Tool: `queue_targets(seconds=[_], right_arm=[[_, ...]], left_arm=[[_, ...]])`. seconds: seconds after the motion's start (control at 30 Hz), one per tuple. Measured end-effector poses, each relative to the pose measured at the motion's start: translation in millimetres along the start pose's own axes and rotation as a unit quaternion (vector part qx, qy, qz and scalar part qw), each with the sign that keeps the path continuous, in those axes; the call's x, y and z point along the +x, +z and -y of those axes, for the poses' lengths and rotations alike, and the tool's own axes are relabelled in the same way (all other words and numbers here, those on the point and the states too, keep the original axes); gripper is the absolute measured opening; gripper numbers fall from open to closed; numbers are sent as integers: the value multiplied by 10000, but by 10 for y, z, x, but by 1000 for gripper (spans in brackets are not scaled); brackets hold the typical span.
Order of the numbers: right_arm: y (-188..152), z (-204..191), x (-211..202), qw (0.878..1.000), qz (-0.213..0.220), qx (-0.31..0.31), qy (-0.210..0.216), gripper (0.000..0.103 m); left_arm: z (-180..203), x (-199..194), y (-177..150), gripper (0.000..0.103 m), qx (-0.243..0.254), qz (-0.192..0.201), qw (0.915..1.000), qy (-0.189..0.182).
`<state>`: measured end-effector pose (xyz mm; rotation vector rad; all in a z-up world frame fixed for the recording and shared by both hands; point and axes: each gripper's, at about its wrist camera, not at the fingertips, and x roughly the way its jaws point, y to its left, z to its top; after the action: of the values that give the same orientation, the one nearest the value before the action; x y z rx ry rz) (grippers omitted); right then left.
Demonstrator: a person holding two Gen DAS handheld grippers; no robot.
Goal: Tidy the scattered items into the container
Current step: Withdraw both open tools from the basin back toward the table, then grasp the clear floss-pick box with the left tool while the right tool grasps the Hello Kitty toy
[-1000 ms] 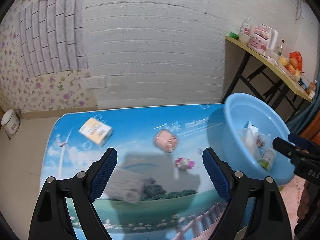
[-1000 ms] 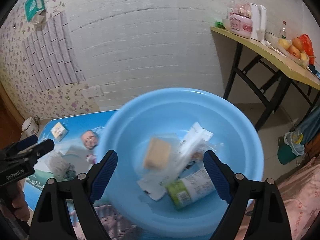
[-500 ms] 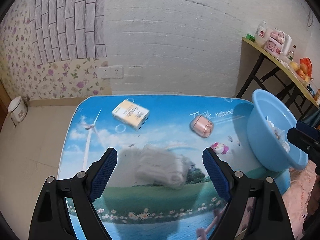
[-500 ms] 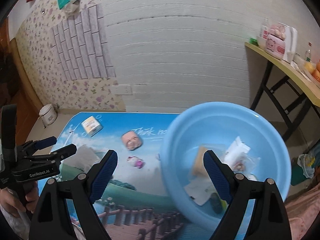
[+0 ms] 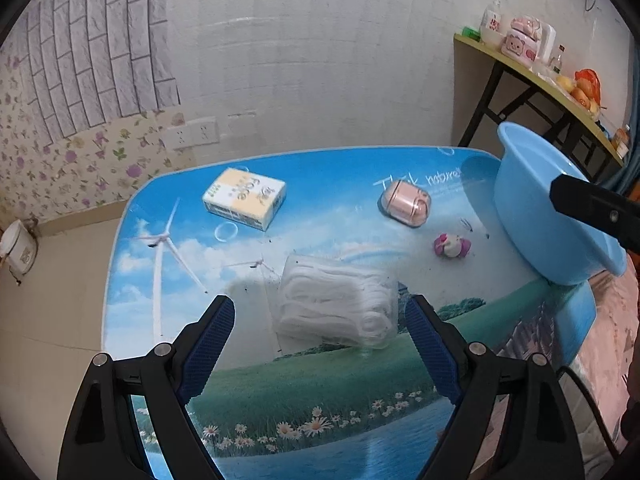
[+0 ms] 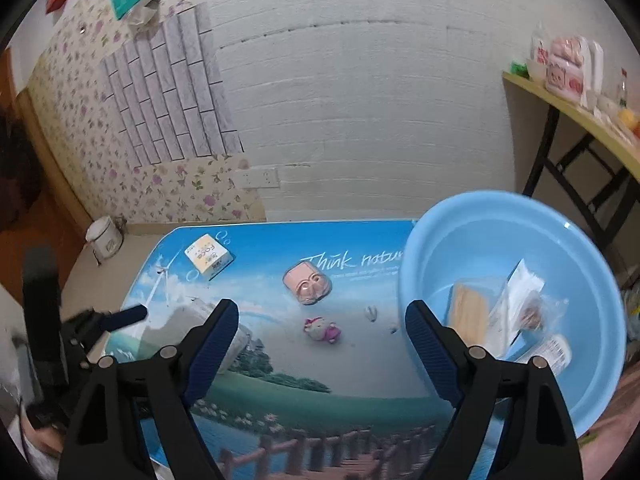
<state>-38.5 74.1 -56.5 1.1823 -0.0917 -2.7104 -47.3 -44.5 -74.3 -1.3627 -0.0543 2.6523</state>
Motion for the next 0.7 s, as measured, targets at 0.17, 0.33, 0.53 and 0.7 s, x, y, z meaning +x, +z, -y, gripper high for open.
queue_targets(seconds=[0.17, 0.33, 0.53, 0.7], right_arm=[[-53, -92, 118, 9999, -96, 113, -9, 80], [-109, -117, 164, 9997, -206, 82, -75, 80], [-165, -99, 251, 9992, -312, 221, -113, 80], [-207, -103, 335, 9988, -424, 199, -108, 80]], left_arm=[[49, 137, 11, 87, 322, -112, 9994, -73], [142, 283, 5, 87, 501, -272, 9981, -214], [160, 391, -7, 87, 456, -305, 9984, -96], [97, 478, 8, 87, 367, -395, 9985, -54]])
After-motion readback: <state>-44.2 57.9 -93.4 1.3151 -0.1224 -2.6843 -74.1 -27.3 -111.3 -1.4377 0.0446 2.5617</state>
